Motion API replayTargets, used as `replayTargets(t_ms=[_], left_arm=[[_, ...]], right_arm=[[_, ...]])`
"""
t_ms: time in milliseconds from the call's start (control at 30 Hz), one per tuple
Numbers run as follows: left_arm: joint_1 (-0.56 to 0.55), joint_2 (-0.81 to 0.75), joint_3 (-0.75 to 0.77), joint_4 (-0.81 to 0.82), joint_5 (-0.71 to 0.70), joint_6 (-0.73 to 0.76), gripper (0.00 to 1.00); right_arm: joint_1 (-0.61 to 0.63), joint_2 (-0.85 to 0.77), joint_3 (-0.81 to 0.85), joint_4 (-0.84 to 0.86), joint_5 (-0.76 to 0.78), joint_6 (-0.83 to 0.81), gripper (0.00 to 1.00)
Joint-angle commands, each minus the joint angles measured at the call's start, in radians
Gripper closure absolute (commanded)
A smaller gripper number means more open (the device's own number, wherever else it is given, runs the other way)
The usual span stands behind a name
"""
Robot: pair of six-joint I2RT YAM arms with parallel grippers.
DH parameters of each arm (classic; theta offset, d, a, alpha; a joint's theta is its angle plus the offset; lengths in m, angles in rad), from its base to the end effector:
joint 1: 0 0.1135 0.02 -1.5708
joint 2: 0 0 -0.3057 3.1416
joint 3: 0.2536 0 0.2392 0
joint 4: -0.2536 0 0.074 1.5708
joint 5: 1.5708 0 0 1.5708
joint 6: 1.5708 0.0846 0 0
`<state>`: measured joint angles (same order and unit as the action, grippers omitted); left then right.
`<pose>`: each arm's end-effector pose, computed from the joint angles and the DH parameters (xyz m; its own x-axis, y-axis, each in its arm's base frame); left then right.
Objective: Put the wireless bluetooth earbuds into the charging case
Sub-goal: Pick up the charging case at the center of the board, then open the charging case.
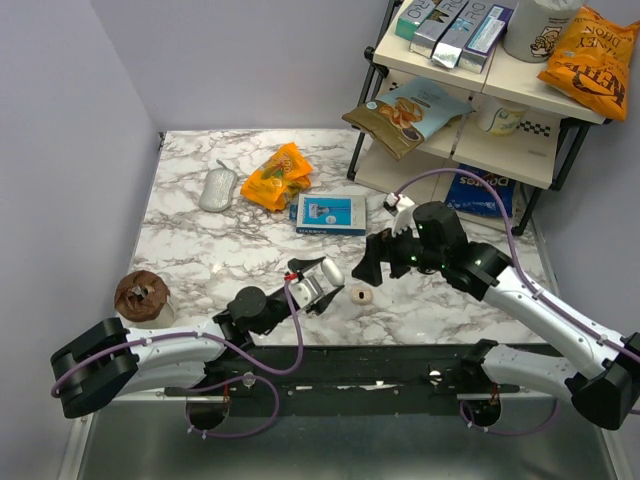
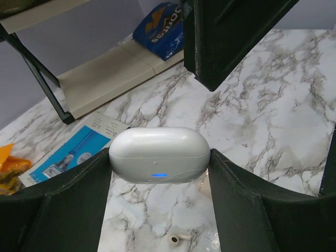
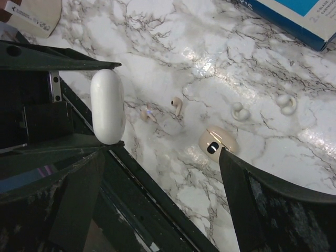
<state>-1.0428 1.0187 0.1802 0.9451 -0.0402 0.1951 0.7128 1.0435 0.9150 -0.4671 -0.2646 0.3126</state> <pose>0.1121 -0.1855 0.2586 0.2160 0.0141 -0.9763 0.8166 0.5455 0.1886 0.1613 0.1687 0.3202 -0.6483 -0.1681 -0.7426 -0.6259 0.6729 0.3942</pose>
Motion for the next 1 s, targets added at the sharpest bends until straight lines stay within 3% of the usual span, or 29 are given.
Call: replayTargets(t_ms=[0,167,500,967], left_arm=[[-0.016,-0.016,0.034,-0.043,-0.04,0.086,1.0],[-0.029,-0.02,0.041,-0.071,-0.046,0.086,1.0],[-0.054,-0.042,0.048,-0.088,-0.043,0.067,1.0],[-0.08,-0.071,0.031,-0.091,-0.075,0.07,1.0]], right_arm=[[0.059,0.032,0.076,-0.013,0.016,-0.015,0.02],[0.122,0.085,0.1,0.024,0.041,-0.003,0.02],[0.132,0.181,0.12,0.033,0.091,0.023,0.03],[0.131,0.156,0.096,0.018,0.188,0.043,0.03]])
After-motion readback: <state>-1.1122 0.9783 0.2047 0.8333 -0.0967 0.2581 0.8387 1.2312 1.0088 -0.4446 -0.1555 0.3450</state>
